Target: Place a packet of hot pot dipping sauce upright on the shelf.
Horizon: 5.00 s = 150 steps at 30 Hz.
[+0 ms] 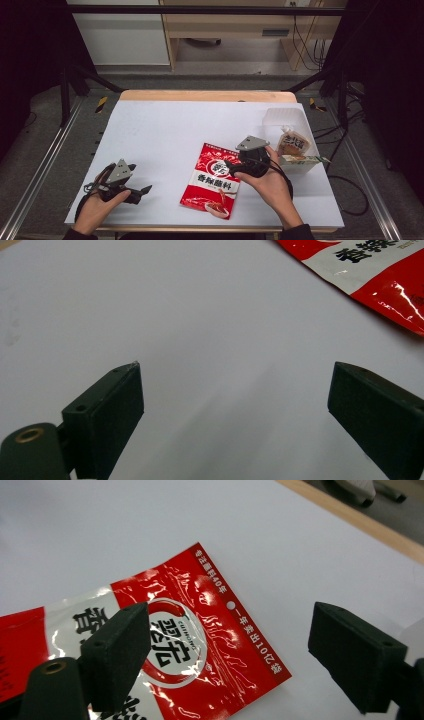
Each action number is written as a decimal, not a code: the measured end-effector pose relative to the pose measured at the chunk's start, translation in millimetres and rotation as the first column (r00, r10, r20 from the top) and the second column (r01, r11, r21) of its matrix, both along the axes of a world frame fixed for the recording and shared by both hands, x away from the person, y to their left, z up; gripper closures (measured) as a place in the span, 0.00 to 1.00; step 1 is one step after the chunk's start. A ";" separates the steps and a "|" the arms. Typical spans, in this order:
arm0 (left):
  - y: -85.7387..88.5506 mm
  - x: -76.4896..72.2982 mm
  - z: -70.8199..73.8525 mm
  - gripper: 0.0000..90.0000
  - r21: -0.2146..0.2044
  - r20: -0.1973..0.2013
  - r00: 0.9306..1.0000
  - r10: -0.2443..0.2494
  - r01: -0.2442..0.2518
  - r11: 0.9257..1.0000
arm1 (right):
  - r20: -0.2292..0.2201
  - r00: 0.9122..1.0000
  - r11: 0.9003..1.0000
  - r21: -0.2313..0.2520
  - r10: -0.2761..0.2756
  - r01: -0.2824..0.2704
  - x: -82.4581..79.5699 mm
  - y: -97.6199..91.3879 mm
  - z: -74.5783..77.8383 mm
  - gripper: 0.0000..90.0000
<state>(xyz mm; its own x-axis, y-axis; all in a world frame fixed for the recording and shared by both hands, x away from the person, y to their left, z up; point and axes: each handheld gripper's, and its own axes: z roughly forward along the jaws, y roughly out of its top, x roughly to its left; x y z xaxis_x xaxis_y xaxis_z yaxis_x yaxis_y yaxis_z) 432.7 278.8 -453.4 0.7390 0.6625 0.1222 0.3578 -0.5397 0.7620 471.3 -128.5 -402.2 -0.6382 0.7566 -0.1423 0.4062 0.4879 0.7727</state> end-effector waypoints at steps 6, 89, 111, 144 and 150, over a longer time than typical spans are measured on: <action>-3.4 -0.3 -1.0 0.09 0.003 -0.005 1.000 -0.007 0.007 1.000 | -0.057 0.998 0.999 0.014 -0.035 0.036 22.4 -6.1 -16.8 0.18; -20.6 -2.9 -3.1 0.09 0.028 -0.011 0.999 -0.052 0.053 0.998 | -0.312 0.949 0.998 0.047 0.044 -0.031 46.0 -13.5 -45.8 0.41; -21.7 -2.9 -3.5 0.09 0.031 -0.014 0.998 -0.056 0.056 0.998 | -0.267 0.962 0.997 -0.030 0.059 -0.069 38.3 -13.8 -52.1 0.58; -21.5 -1.5 -1.0 0.09 0.016 -0.009 0.999 -0.046 0.046 0.999 | -0.100 0.991 0.990 -0.096 0.089 -0.099 35.2 -5.8 -24.3 1.00; -19.4 -0.9 0.5 0.09 0.011 -0.009 0.999 -0.042 0.042 0.999 | -0.065 0.992 0.988 -0.098 0.110 -0.116 33.7 4.3 -13.0 1.00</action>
